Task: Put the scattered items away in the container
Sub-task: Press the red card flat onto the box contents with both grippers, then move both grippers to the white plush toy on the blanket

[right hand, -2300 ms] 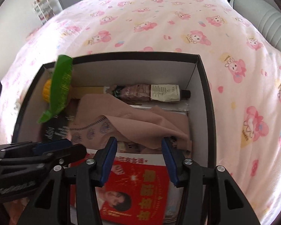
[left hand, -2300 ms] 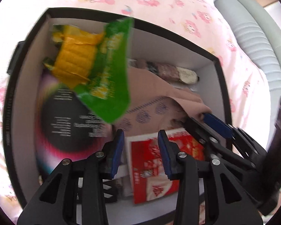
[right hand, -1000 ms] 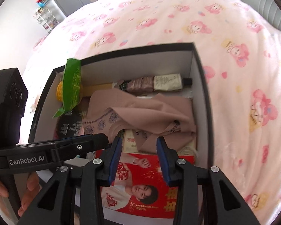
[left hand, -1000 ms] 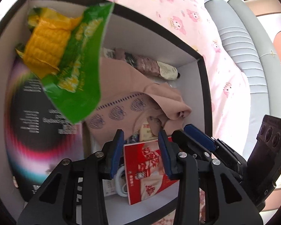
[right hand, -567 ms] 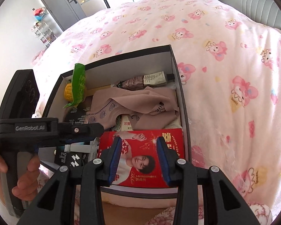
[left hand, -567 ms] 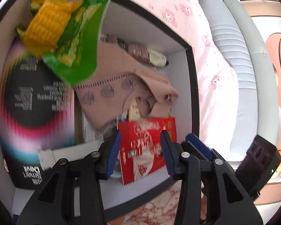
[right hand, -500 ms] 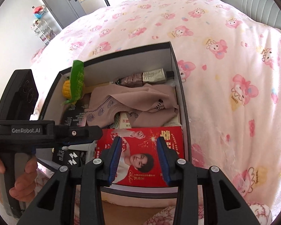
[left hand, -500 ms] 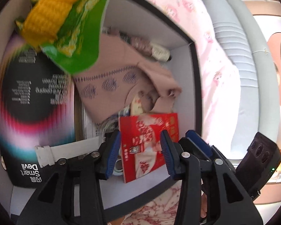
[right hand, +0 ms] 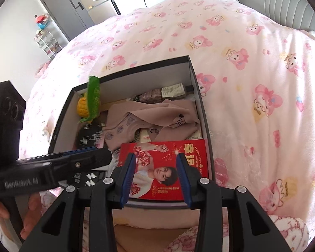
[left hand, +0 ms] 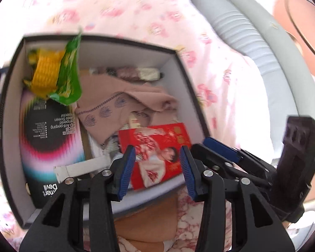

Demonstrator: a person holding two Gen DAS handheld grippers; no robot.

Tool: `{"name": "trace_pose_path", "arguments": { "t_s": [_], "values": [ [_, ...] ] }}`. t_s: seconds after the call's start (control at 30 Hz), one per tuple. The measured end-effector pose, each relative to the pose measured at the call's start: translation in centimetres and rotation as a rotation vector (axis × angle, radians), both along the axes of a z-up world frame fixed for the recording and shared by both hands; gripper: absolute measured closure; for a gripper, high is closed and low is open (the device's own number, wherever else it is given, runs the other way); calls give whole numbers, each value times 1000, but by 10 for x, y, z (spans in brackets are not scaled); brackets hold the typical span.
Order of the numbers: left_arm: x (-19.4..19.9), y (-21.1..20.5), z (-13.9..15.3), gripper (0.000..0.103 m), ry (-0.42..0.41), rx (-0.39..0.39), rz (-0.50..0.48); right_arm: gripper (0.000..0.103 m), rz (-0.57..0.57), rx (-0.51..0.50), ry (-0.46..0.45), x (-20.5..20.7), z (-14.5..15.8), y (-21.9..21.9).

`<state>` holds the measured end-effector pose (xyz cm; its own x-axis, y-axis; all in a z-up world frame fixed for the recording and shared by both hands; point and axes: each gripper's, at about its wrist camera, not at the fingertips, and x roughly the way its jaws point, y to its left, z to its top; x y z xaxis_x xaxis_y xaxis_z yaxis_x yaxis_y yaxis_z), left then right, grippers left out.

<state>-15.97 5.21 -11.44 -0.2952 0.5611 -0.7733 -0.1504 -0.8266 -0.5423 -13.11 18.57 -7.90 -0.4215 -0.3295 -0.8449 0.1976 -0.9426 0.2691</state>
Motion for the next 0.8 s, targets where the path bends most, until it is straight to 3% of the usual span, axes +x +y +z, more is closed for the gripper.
{"name": "trace_pose_path", "arguments": {
  "t_s": [0.2,0.47,0.8],
  "values": [
    [29,-16,42,60,106,-12,15,66,37,0,55,25,29,-13],
    [63,-60,82,60,147,-39,95,66,154,5,124,42,62,-63],
    [93,-189,63,58,117,-33,310,66,421,-15,94,36,57,-194]
  ]
}}
